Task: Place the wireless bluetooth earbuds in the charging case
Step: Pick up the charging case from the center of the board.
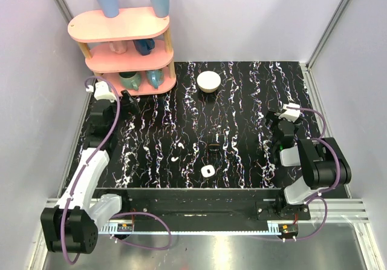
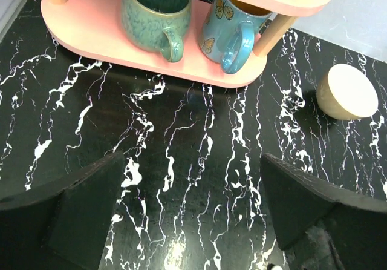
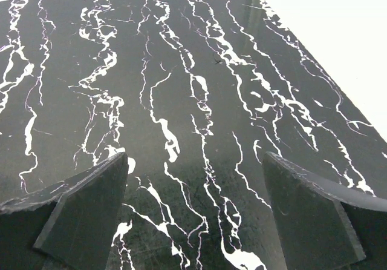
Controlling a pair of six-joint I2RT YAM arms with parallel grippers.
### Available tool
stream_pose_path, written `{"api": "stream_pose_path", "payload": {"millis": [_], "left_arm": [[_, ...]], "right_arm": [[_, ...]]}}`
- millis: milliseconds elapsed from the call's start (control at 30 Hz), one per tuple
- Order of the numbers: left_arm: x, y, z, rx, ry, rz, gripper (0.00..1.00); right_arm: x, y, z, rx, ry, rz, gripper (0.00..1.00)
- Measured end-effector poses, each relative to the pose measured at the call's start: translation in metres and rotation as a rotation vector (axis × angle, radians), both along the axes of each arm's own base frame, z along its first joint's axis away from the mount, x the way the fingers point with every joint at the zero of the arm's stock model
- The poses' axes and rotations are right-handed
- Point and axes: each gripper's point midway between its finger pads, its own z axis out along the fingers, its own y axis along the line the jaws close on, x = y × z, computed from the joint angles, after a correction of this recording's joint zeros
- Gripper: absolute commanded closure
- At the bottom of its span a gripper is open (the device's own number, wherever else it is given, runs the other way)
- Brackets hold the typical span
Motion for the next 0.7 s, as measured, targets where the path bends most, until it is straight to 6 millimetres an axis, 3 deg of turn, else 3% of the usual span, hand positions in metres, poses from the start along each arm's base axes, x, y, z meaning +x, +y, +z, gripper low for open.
{"api": "stream_pose_path", "payload": {"millis": [133,200,300,367,433,500,567,700], "left_arm": [[-0.004,-0.008,0.016,-0.018,0.035,-0.038,0.01],[-0.005,-0.012,0.038,-0.045,0.017,-0.049,0.01],[-0.01,-0.01,0.063,-0.121,0.029,0.009,0.01],[-0.014,-0.006,0.07,-0.135,0.04,0.028,0.01],[-0.017,-0.004,0.067,-0.138,0.063,0.034,0.01],[-0.022,-0.006,0.059,-0.126,0.088,0.017,0.01],[-0.027,-0.012,0.054,-0.107,0.098,-0.035,0.01],[-0.04,-0.038,0.051,-0.087,0.101,-0.222,0.01]], "right_arm": [[-0.01,0.002,0.014,-0.003,0.007,-0.005,0.0],[-0.011,0.008,0.051,0.018,-0.043,0.009,0.0],[-0.002,0.017,0.132,0.115,-0.148,0.029,0.0],[0.002,0.031,0.185,0.158,-0.21,0.101,0.0],[0.001,0.048,0.217,0.223,-0.243,0.184,0.0],[-0.004,0.067,0.221,0.331,-0.218,0.273,0.0],[-0.006,0.082,0.206,0.444,-0.158,0.352,0.0],[0.001,0.11,0.141,0.658,0.074,0.457,0.0]]}}
